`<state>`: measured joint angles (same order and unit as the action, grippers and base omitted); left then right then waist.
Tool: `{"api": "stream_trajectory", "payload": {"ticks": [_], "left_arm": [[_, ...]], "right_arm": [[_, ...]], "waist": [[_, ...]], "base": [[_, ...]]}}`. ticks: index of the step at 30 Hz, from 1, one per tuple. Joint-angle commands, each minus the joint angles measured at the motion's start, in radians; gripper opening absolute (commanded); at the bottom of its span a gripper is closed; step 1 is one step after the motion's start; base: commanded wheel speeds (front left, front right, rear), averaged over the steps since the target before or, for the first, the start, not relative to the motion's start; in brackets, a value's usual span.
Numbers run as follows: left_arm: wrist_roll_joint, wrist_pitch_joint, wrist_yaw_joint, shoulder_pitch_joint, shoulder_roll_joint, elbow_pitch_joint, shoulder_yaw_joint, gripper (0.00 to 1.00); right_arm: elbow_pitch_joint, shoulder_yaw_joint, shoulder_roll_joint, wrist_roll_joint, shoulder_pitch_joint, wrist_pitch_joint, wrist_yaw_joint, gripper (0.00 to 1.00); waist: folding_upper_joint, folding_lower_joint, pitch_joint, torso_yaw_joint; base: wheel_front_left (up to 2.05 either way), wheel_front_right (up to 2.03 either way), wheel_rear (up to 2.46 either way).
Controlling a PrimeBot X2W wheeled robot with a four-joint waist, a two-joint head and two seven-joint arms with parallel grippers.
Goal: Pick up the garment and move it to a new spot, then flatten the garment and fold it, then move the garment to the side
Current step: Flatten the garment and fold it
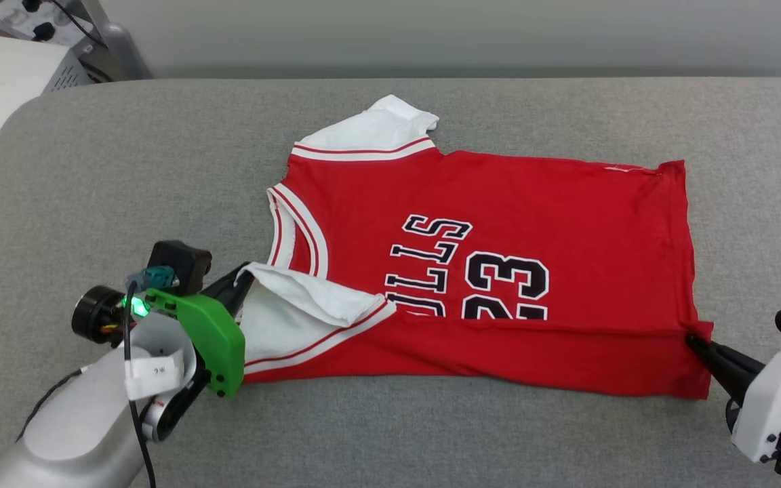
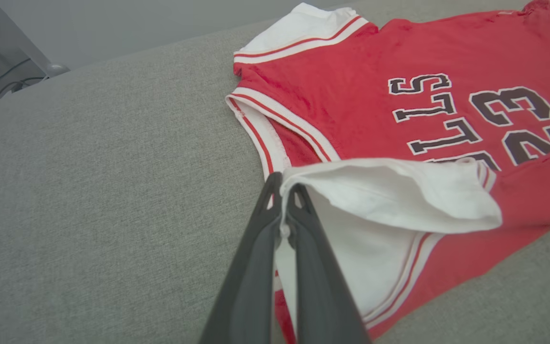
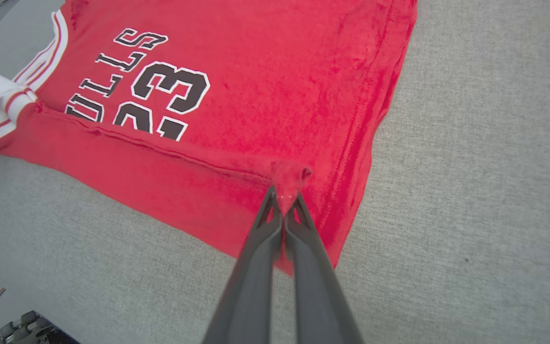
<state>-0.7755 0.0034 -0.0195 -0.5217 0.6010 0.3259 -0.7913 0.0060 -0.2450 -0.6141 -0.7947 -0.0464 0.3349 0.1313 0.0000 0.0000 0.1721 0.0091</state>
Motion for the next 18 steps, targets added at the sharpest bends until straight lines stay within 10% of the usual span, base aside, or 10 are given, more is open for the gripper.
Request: {"api": "stream_trajectory", "payload": {"ticks": [1,18], "left_arm": [[0.012,0.002,-0.018,-0.042,-0.015,0.032,-0.005,0.0],[0.029,-0.034,-0.108,-0.278,-0.12,0.428,-0.082,0.0]], "right_arm": [[0.014,-0.009,0.006,0.003,-0.038,0.005,-0.001,0.0],[0.265,-0.147,0.028,0.029,-0.335,-0.06,-0.001,0.0]], "waist": [[0.0,0.0,0.043,-0.025],[0.0,0.0,0.173,-0.048]], "base": [[0.0,0.0,0.0],[0.0,0.0,0.0]]}}
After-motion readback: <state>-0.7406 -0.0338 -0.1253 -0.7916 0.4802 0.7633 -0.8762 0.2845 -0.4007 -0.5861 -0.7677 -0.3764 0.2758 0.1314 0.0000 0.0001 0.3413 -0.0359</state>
